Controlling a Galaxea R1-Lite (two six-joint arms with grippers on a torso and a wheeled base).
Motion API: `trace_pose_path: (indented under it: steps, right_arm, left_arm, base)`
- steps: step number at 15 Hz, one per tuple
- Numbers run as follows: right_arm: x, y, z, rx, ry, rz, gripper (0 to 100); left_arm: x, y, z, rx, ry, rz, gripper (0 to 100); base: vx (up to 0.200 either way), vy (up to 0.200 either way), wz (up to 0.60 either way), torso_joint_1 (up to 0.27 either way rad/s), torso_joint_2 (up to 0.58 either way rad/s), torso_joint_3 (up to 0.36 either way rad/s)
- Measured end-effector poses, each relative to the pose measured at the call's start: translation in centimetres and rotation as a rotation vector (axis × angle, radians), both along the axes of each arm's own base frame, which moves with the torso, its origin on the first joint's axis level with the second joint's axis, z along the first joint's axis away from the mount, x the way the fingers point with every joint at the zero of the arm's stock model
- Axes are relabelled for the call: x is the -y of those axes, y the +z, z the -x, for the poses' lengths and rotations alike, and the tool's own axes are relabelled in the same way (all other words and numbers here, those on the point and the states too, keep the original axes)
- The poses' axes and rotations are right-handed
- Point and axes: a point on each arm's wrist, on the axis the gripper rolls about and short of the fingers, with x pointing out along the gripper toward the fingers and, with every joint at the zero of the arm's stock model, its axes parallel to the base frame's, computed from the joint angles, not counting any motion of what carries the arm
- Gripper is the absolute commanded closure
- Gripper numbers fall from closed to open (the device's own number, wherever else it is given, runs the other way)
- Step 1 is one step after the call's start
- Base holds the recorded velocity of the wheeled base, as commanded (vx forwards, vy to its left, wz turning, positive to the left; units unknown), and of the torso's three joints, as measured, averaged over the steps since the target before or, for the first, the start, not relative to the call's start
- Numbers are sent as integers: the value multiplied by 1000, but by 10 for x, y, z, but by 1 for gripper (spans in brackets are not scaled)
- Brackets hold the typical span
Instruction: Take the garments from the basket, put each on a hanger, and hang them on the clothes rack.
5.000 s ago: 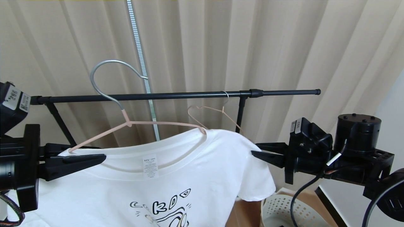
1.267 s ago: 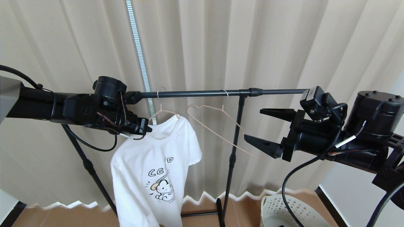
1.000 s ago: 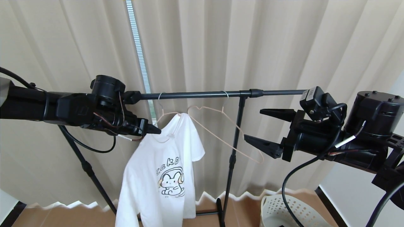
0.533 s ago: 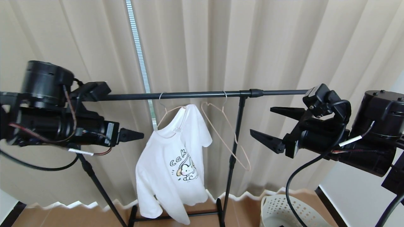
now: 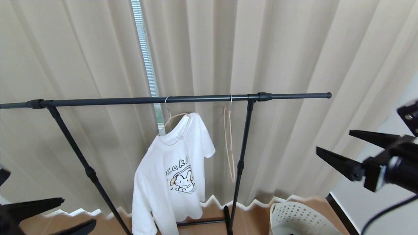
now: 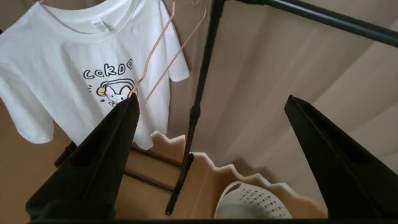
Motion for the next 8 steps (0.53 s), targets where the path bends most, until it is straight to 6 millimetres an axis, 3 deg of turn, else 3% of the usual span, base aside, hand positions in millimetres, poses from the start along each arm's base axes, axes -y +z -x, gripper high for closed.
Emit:
trace_pose_path:
  steps: [4,8]
  right_arm:
    - [33,-52,70,-95,-106,53,0]
    - [53,-104,112,-110,-107,60,0]
  left_arm:
    - [-9,-43,47,40,-23,7,0]
    - [-14,-79,70,59,16,-2,0]
  base:
    - [0,0,0,0,0,0]
    - [0,0,0,0,0,0]
